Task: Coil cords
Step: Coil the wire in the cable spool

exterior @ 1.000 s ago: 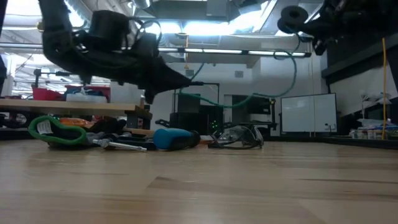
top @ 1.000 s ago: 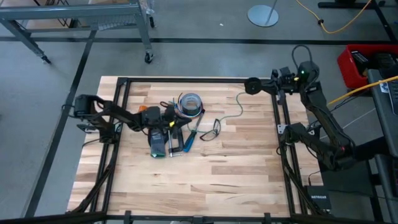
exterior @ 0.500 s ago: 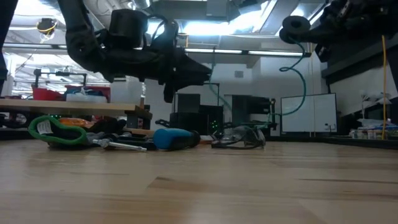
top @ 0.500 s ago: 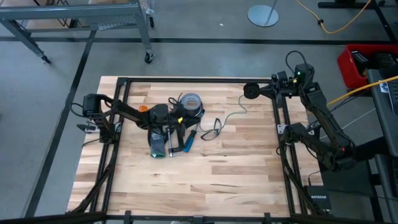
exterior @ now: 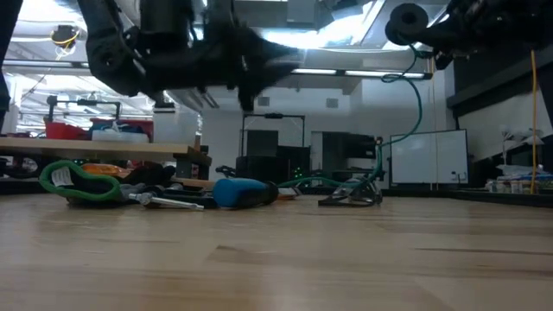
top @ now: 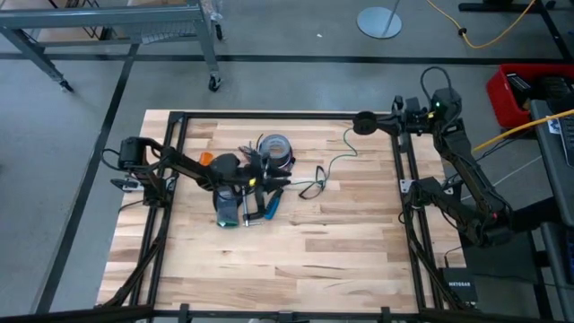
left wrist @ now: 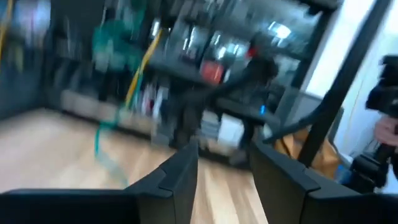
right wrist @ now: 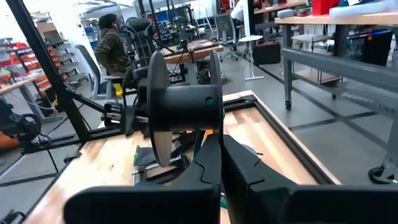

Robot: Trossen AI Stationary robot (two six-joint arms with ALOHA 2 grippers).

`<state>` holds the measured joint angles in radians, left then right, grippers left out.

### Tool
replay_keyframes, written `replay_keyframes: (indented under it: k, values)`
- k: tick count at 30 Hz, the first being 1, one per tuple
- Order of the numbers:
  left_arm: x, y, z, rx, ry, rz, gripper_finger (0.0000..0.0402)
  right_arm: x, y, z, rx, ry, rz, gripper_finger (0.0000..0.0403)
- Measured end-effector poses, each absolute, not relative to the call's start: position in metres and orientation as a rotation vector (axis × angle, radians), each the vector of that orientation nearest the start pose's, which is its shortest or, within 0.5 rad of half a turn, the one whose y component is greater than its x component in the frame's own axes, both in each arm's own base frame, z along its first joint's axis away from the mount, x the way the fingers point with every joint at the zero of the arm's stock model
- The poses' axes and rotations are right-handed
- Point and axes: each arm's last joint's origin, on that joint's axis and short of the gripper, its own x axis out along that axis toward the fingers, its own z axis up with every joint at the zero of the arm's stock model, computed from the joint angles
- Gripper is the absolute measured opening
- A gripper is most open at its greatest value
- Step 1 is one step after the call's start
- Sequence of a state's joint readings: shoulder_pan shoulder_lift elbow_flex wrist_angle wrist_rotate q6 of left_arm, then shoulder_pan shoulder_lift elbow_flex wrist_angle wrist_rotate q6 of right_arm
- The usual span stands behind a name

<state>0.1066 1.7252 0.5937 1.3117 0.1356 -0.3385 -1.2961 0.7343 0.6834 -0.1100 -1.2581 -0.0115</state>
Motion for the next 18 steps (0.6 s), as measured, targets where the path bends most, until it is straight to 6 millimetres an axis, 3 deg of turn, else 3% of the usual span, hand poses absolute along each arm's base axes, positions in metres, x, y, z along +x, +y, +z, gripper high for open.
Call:
replay_keyframes:
  k: [5,12,18]
  values:
    - [0.323,0.038,0.215,-0.098,-0.344,-0.015,0.0129,0.067,-0.134,0.315,0.162,0.046,-0.018,0.0001]
    - [0.354,0.066,0.234,0.082,-0.172,0.083,0.0126,0.073,-0.129,0.316,0.165,0.046,0.081,0.0001]
    - [0.365,0.082,0.258,0.152,-0.179,0.124,0.0126,0.089,-0.120,0.315,0.149,0.059,0.166,0.0001]
